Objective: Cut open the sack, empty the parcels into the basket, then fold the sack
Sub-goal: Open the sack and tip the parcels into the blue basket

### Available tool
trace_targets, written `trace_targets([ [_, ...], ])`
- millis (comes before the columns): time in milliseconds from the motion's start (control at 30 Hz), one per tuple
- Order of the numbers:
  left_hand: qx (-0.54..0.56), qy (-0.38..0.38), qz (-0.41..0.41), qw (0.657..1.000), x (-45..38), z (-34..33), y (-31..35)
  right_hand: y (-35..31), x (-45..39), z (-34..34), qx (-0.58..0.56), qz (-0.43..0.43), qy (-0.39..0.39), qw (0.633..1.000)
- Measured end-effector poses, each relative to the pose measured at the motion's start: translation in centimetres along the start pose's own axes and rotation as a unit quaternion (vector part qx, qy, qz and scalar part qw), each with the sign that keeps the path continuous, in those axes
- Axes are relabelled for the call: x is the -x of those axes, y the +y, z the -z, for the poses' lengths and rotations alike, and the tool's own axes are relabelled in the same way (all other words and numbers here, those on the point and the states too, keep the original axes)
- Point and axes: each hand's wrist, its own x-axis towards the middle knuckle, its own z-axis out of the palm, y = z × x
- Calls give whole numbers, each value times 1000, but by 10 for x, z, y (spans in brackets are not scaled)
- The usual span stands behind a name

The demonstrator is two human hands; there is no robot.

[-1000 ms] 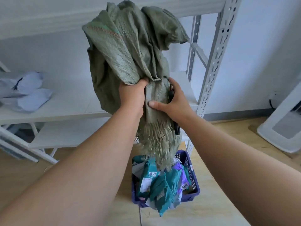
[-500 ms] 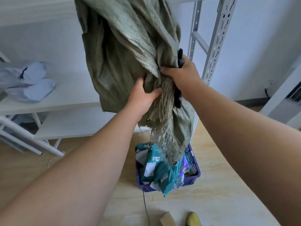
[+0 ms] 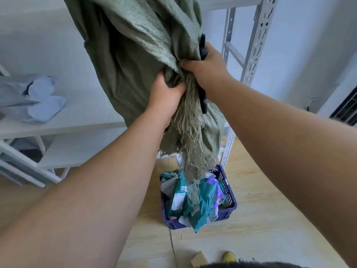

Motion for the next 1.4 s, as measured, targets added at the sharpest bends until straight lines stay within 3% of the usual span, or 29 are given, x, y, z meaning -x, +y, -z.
trace_targets([
  [100,34,43,26,998,-6,15,-5,6,1,-15,-6,-13,-34,999],
  [233,49,163,12,985,-15,44,-3,4,2,-47,17,-4,-76,997],
  [433,-79,291,-56,952,-12,99,-14,24,14,-102,-8,-35,-155,987],
  [700,-203,373,-63,903,16,189,-36,26,45,-193,-64,-61,-255,963],
  [1033,-294,431,-11,853,60,277,-73,35,96,-277,-40,-78,-369,925],
  [1400,-330,389,63,858,84,282,-148,93,119,-286,70,-154,-417,893],
])
